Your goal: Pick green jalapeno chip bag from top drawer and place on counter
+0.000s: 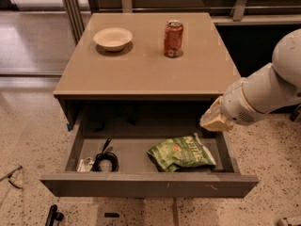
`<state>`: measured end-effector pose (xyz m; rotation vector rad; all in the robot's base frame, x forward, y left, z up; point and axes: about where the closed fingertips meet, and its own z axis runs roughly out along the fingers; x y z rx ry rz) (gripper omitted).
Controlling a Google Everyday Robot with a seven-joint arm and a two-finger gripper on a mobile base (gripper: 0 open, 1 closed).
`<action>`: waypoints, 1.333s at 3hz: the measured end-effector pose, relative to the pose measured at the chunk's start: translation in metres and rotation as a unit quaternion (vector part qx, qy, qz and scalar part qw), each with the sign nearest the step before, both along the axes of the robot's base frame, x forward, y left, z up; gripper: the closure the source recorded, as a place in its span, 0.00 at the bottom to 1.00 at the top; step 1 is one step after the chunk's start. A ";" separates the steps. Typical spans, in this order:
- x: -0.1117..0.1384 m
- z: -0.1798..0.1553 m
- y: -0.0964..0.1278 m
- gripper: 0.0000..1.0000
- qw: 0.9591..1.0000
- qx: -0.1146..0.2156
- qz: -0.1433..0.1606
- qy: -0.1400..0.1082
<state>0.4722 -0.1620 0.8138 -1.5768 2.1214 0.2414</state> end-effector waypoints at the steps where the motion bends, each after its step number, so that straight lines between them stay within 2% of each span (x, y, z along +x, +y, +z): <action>1: -0.002 -0.034 0.023 1.00 0.999 0.030 0.019 0.004; 2: -0.006 -0.058 0.049 1.00 0.998 0.058 0.038 0.007; 3: -0.011 -0.071 0.068 0.81 0.996 0.072 0.059 0.010; 4: -0.014 -0.080 0.077 0.58 0.994 0.077 0.070 0.015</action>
Offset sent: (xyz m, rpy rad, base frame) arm -0.0102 0.0770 -0.0879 0.1913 0.0217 0.1174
